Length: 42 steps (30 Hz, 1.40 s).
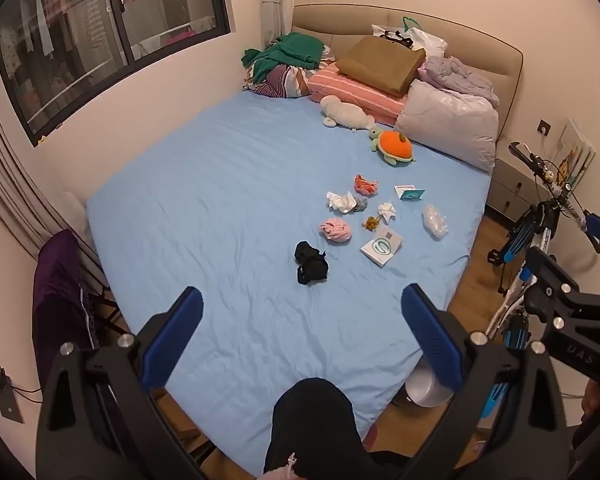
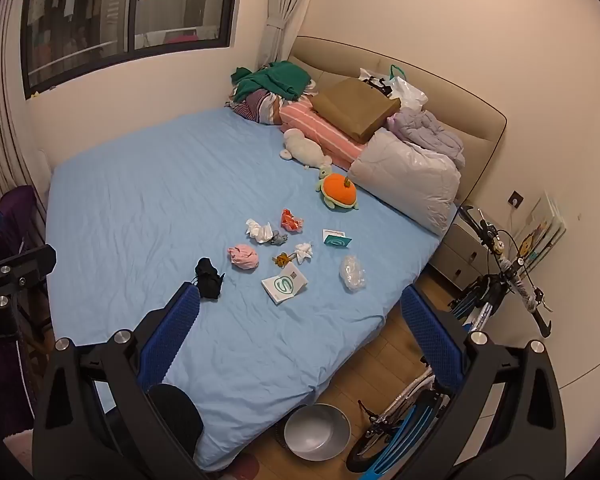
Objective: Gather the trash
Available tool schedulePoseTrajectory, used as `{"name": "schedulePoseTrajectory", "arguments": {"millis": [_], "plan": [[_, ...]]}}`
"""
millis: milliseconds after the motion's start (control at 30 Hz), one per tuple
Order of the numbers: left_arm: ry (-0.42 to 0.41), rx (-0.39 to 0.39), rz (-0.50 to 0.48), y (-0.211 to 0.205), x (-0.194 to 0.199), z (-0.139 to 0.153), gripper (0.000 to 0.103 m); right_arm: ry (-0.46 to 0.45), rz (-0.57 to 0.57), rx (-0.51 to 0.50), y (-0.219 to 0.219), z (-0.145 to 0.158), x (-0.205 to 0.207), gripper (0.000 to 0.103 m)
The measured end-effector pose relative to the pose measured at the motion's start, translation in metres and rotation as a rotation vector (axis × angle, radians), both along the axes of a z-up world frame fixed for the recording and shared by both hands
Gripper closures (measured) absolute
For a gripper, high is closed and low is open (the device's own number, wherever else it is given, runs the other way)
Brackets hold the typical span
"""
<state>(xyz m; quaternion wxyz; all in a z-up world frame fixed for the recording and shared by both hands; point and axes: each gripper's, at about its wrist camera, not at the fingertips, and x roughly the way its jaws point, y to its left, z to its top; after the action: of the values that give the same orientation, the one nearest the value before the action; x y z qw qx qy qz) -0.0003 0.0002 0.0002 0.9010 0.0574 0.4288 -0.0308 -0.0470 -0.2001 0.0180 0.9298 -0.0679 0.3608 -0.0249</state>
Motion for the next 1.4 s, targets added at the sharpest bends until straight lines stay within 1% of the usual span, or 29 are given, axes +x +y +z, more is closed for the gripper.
{"name": "schedulePoseTrajectory", "arguments": {"millis": [667, 733, 767, 867, 1000, 1067, 1400], "plan": [[0.009, 0.006, 0.002, 0.0, 0.0, 0.0, 0.004, 0.013, -0.002, -0.007, 0.002, -0.002, 0.006, 0.006], [0.01, 0.006, 0.003, 0.0, 0.0, 0.0, 0.004, 0.017, -0.004, -0.005, -0.003, -0.004, 0.01, 0.006], [0.011, 0.006, 0.002, 0.0, 0.0, 0.0, 0.004, 0.017, -0.004, -0.005, -0.001, 0.001, 0.009, 0.006], [0.013, 0.006, 0.003, 0.008, 0.003, -0.008, 0.004, 0.02, -0.005, -0.004, -0.002, -0.001, 0.011, 0.006], [0.016, 0.006, 0.003, 0.01, 0.004, -0.011, 0.004, 0.024, -0.005, -0.003, -0.004, -0.002, 0.013, 0.006], [0.018, 0.006, 0.003, 0.016, 0.005, -0.015, 0.004, 0.03, -0.007, -0.005, 0.001, -0.007, 0.015, 0.006], [0.023, 0.005, 0.002, 0.022, 0.011, -0.016, 0.004, 0.033, -0.008, -0.008, 0.002, -0.007, 0.017, 0.006]]}}
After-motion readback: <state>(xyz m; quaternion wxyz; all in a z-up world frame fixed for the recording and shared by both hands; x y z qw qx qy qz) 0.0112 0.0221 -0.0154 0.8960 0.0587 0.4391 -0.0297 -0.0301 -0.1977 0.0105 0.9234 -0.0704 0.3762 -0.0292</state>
